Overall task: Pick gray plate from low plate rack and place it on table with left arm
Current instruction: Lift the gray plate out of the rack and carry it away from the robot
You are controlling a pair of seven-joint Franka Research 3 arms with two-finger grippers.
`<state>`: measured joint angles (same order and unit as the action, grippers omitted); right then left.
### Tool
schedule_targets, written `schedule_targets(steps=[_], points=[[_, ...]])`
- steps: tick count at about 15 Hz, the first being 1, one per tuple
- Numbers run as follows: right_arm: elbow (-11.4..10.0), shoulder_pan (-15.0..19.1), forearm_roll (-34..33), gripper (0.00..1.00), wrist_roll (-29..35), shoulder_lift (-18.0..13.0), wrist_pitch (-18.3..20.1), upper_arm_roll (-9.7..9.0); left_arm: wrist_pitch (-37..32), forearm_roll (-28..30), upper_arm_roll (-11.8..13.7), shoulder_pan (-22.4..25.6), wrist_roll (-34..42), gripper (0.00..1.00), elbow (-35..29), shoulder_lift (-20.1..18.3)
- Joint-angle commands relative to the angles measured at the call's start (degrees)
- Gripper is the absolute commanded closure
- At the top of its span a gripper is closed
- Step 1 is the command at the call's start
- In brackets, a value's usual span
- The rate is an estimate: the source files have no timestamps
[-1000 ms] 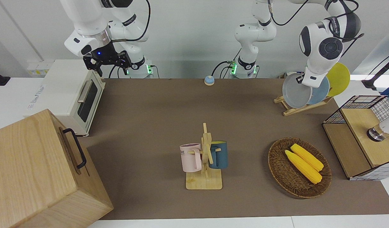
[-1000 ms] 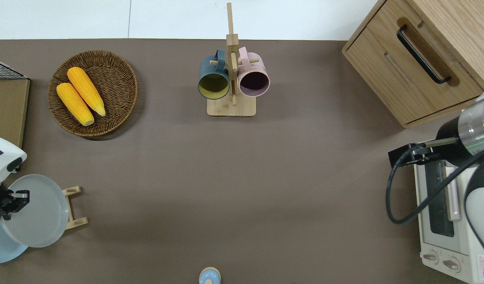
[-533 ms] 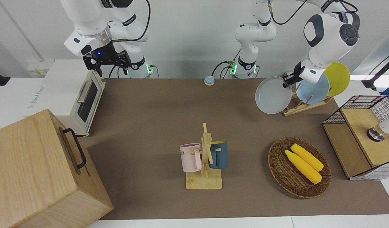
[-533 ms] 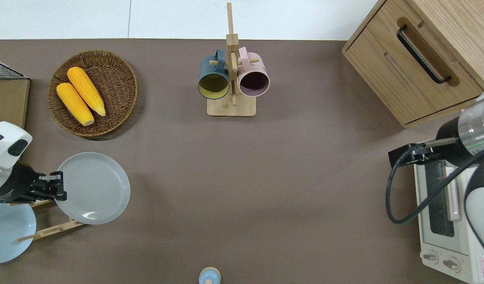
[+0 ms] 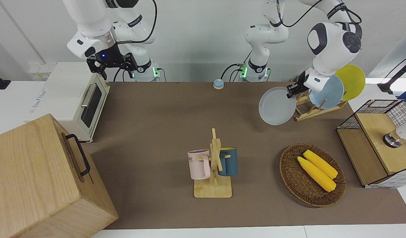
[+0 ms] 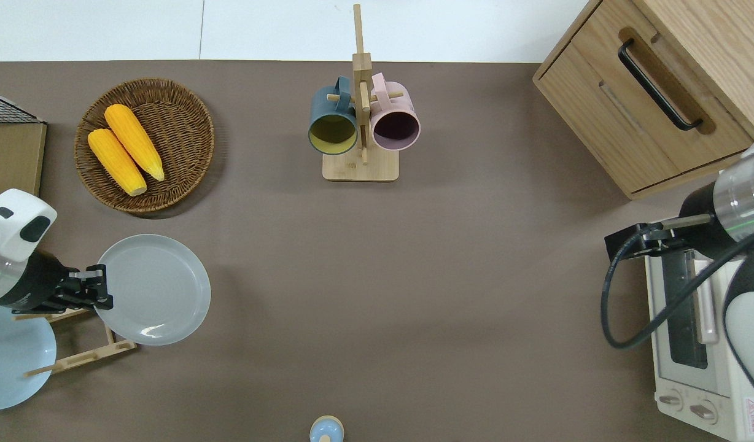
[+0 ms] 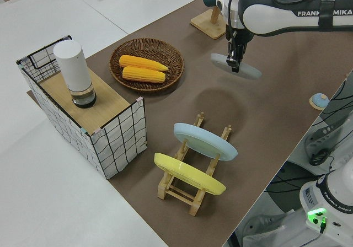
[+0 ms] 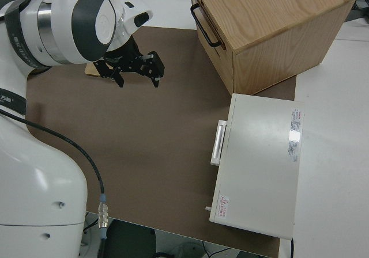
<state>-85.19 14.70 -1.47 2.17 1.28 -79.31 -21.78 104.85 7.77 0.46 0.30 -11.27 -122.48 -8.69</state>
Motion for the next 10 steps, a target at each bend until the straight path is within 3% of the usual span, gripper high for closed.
schedule_targets(steps=[1,3,10], points=[[0.6,1.5,-0.4,0.017,0.7,-0.1,0.8,-1.34,7.8,1.3,-2.4,-0.2,-3.2,1.0,-9.6,-4.8],[0.6,1.5,-0.4,0.017,0.7,-0.1,0.8,-1.34,8.3,1.3,-2.7,-0.3,-3.2,1.0,-10.8,-4.8],[0.6,1.5,-0.4,0.017,0.7,-0.1,0.8,-1.34,9.2,2.9,-7.5,-0.1,-7.0,1.0,-12.3,-1.7]])
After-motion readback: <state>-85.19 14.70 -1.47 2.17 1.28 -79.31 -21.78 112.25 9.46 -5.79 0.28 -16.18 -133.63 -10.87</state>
